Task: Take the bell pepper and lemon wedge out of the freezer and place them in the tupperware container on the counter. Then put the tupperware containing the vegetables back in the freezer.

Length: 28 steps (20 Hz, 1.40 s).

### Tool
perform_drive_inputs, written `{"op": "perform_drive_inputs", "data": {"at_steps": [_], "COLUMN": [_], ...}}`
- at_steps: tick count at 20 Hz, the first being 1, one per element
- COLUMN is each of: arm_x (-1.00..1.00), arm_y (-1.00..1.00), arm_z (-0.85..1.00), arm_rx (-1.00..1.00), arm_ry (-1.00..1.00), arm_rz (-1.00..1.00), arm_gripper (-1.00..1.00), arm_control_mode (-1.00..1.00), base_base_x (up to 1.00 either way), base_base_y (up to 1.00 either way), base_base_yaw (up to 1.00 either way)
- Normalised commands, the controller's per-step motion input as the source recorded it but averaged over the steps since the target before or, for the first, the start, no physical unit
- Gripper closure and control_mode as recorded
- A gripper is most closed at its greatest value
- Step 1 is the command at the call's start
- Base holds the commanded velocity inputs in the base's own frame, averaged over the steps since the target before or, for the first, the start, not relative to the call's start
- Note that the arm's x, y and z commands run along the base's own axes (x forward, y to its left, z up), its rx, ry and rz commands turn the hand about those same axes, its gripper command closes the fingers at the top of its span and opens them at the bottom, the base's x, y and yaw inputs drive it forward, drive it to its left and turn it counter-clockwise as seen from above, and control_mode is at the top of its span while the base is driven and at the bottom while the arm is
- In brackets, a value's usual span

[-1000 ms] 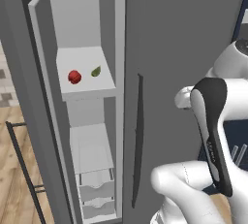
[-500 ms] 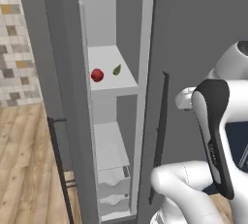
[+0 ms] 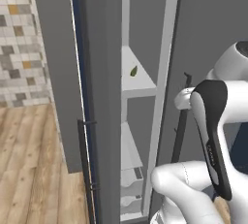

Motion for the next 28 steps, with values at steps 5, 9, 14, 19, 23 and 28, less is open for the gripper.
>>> {"op": "perform_drive_inputs", "data": {"at_steps": [5,9,14,19,23,28], "arm_x": [0.0,0.0,-0.33,-0.17,0.07,0.21], "arm_y": [0.0,0.05,0.02,0.11,0.37,0.44], "arm_z": [0.0,0.01,0.26,0.24,0.04,0.05], "arm_rx": [0.0,0.0,0.13,0.23,0.08,-0.01], "arm_ry": [0.0,0.0,-0.06,-0.11,-0.03,-0.01], "arm_rz": [0.0,0.0,0.0,0.05,0.19,0.27], "arm_gripper": [-1.0,-1.0,-1.0,-1.0,-1.0,-1.0], "arm_control_mode": [1.0,-1.0,-1.0,-1.0,-1.0,-1.0], "base_base_x": [0.64,0.22,0.0,0.0,0.0,0.0], "base_base_y": [0.02,0.11,0.0,0.0,0.0,0.0], "base_base_yaw": [-0.02,0.0,0.0,0.0,0.0,0.0]}}
